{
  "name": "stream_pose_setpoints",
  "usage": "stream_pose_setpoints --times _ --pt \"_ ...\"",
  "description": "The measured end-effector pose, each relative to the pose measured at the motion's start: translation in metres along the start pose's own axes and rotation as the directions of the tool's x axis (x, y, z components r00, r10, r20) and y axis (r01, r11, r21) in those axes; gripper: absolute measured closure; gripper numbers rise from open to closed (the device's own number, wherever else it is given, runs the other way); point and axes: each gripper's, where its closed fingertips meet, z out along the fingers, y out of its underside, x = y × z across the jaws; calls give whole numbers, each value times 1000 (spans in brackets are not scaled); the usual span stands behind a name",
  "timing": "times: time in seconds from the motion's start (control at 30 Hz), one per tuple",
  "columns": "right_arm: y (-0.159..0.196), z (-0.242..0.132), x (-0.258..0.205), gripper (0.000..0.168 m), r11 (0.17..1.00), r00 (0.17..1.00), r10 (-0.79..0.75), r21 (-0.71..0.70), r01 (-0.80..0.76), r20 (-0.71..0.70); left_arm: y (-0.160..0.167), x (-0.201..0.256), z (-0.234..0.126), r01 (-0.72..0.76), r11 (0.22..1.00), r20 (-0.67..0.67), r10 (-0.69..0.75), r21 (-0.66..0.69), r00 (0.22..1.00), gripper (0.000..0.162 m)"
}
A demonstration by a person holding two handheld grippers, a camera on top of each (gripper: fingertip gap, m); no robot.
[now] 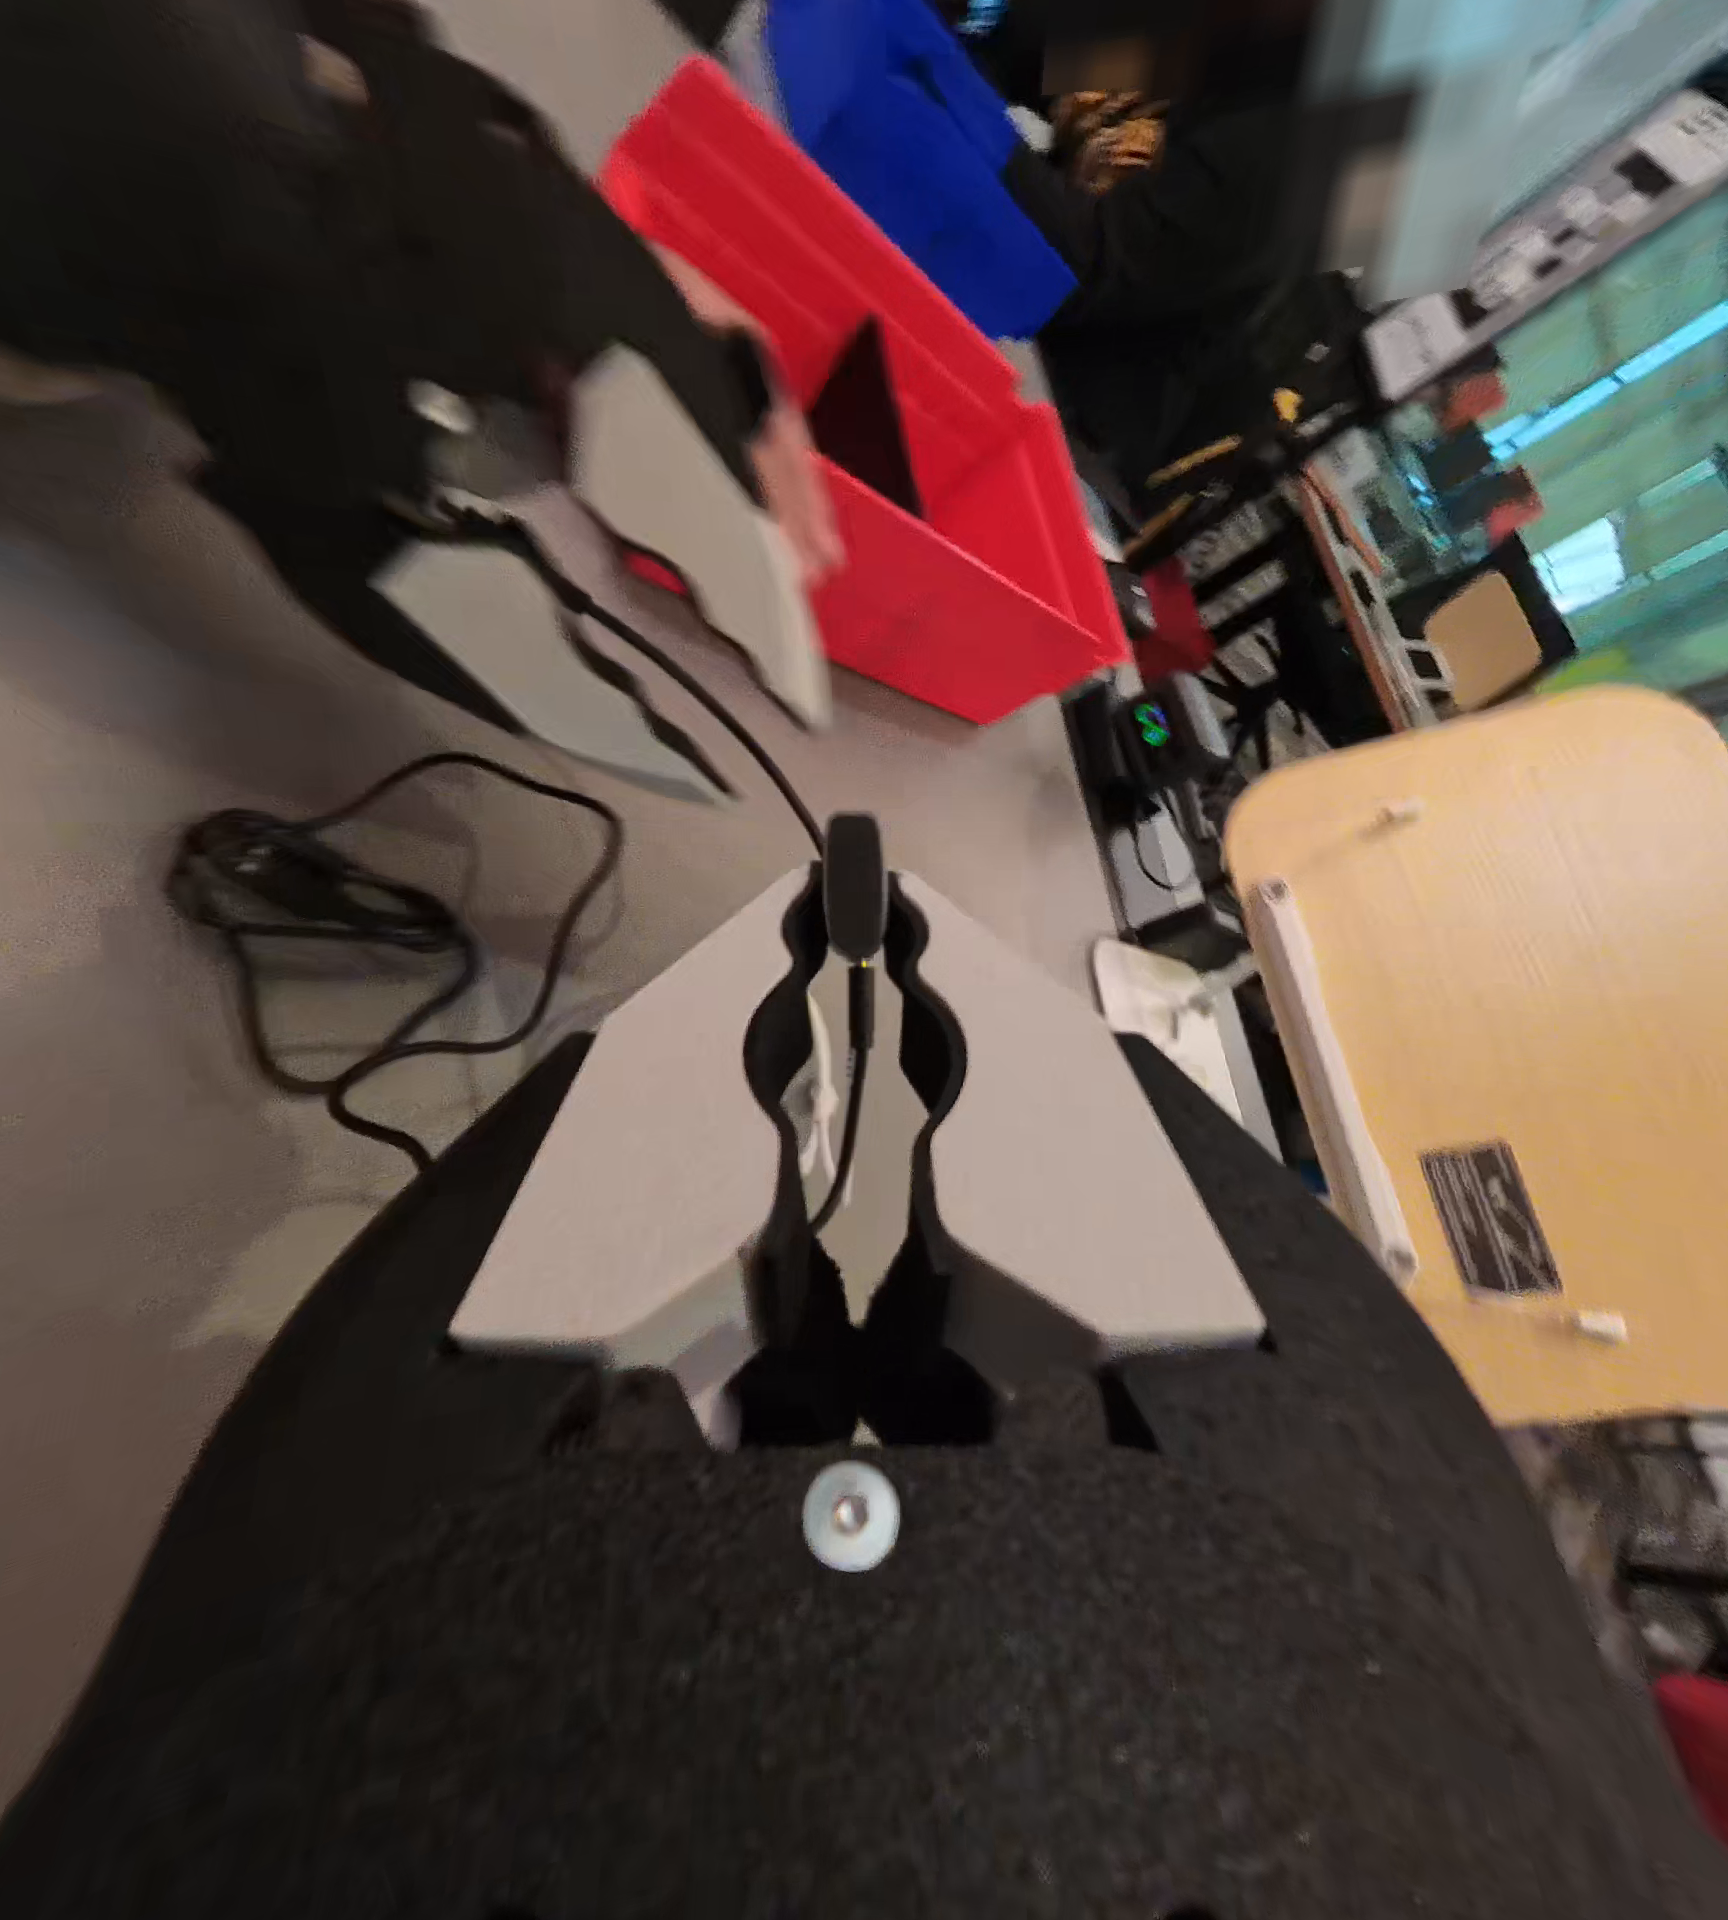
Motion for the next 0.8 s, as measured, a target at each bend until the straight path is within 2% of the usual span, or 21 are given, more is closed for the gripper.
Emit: stream_pose_setpoints --times 0.03,0.1,0.17,0.23,0.33,0.53,0.8 --pt "8 -5 16 159 998 998 61 15 -60 -33 3 -1 -7 67 998 1 -67 -16 998 136" --pt "19 -16 47 159 982 980 187 45 -184 -74 9 2 -23 230 972 -18 -231 -38 973 135" --pt "13 -32 79 160 956 953 281 118 -268 -109 12 11 -41 382 924 -65 -383 -26 921 135" --pt "5 -48 112 160 948 940 306 132 -288 -150 21 16 -57 451 892 -60 -452 -18 890 136" --pt "-13 -73 164 160 962 934 269 113 -248 -234 36 15 -71 447 894 -14 -447 7 894 136" --pt "-48 -127 278 159 978 894 207 74 -193 -397 46 24 -71 560 827 -98 -561 -43 822 137" --pt "-77 -209 421 160 967 828 238 42 -252 -508 38 24 -75 505 863 -111 -502 -5 858 141"
